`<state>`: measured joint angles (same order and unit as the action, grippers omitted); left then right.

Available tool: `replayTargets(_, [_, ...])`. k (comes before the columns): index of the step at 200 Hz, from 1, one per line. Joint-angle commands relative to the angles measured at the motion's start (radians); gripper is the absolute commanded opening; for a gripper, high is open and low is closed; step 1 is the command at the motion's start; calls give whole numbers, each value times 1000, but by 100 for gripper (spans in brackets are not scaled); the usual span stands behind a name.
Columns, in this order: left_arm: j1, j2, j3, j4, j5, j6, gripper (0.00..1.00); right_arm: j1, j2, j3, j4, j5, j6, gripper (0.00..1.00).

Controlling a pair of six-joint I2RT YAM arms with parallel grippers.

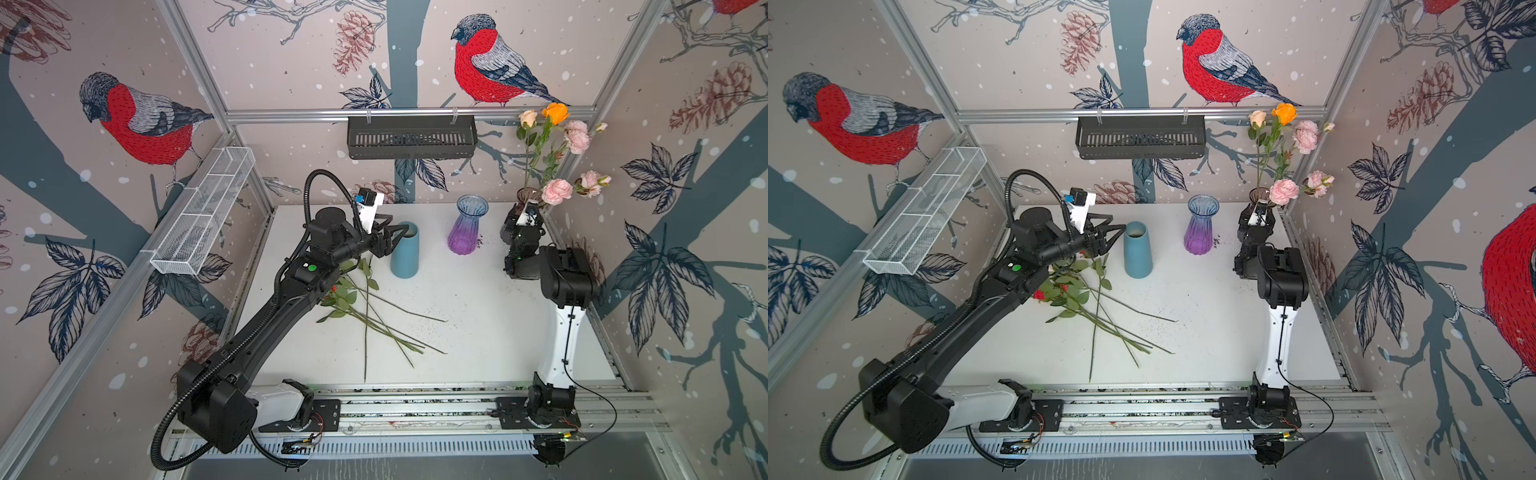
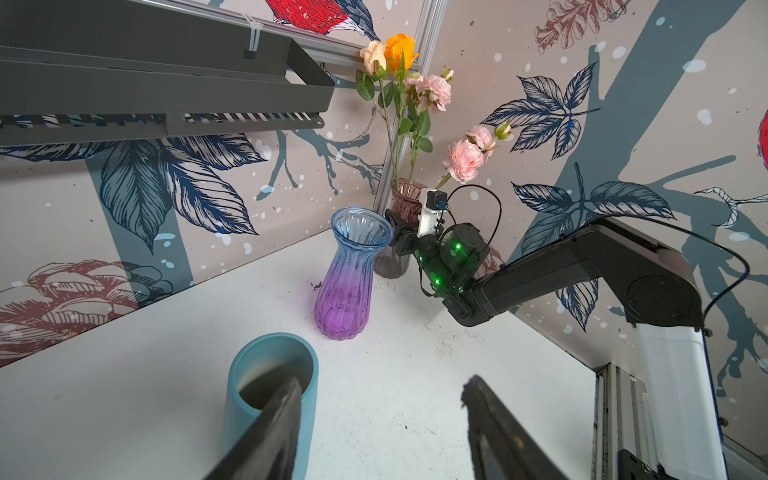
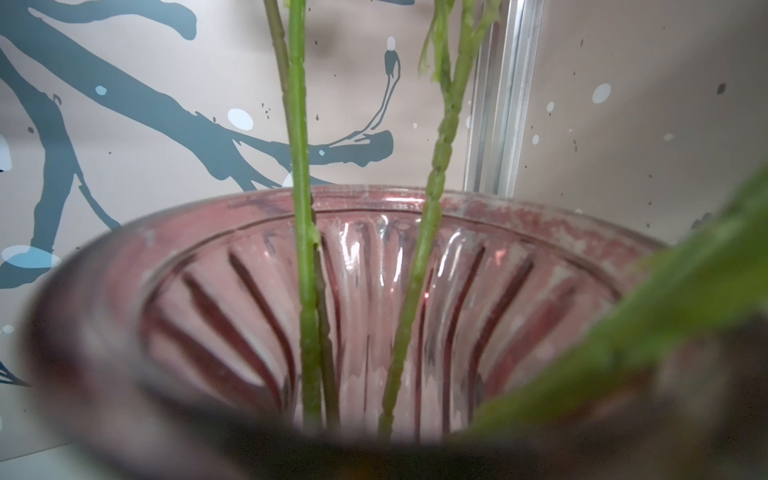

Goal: Arrange the flowers into the vase
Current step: 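Carry the pink vase with the right gripper farther from the robot into the corner, then set the pink vase down and open the right gripper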

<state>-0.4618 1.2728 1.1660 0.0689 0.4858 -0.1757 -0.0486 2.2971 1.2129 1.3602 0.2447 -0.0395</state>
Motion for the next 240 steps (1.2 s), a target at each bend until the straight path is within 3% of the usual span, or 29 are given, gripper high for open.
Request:
replayTargets(1, [2,3,5,41,-2,12,62,-1,12,22,-38,-12,-35,45])
replayTargets(37, [2,2,6,41,1,13,62,0,1,-2,-23,-13,-28,46])
replayTargets(48, [2,-1,6,42,3,13,62,4,-5,-17,-11,-16,-28,58])
replayTargets(71, [3,-4,5,42,3,11,62,7,-21,-45,0,-19,-26,67])
replayTargets(84, [3,-6,5,42,4,11,62,11,-27,-59,10,-12,-25,79])
replayTargets(104, [3,-7,5,43,3,11,62,14,-35,-70,10,-9,-25,82])
replayTargets(121, [3,-11,4,42,1,13,62,16,-40,-77,14,4,-23,100])
replayTargets(191, [14,-22,3,49,8,5,62,22,-102,-165,26,44,9,100])
replayTargets(240, [26,-49,2,57,12,-3,63,62,-216,-334,67,100,25,100])
